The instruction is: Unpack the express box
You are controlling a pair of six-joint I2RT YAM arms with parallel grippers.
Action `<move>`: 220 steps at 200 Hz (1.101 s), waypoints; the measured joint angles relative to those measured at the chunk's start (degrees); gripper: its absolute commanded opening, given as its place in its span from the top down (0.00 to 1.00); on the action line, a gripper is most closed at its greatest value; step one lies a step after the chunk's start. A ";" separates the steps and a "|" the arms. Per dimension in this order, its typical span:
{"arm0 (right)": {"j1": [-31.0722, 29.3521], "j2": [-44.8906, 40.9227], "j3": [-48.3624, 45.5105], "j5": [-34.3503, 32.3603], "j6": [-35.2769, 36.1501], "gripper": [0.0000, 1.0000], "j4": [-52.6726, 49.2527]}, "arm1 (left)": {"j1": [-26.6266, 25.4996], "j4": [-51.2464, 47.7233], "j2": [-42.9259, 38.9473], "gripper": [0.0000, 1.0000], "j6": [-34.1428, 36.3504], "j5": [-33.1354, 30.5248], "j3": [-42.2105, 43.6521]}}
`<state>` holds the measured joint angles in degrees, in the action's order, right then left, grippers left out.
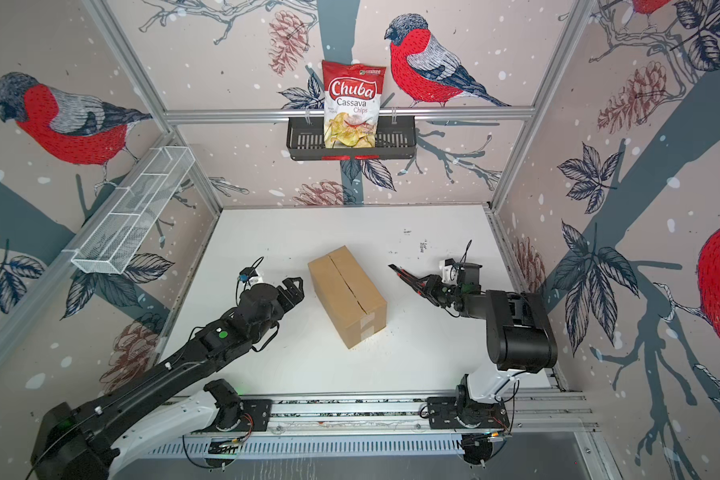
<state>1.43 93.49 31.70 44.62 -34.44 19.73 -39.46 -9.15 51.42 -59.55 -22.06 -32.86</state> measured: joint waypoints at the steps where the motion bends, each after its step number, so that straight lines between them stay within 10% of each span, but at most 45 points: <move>1: 0.02 -0.07 -0.02 0.00 0.02 0.58 -0.07 | 0.00 0.00 0.00 0.05 0.00 0.00 0.00; 220: -6.69 -18.86 6.86 -24.83 13.49 0.41 -31.52 | 0.42 3.26 6.47 0.04 4.66 5.16 -6.99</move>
<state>-5.26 74.63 38.57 19.79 -20.95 -11.79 -39.05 -5.89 57.89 -54.89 -16.91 -39.86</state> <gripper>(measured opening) 0.564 0.957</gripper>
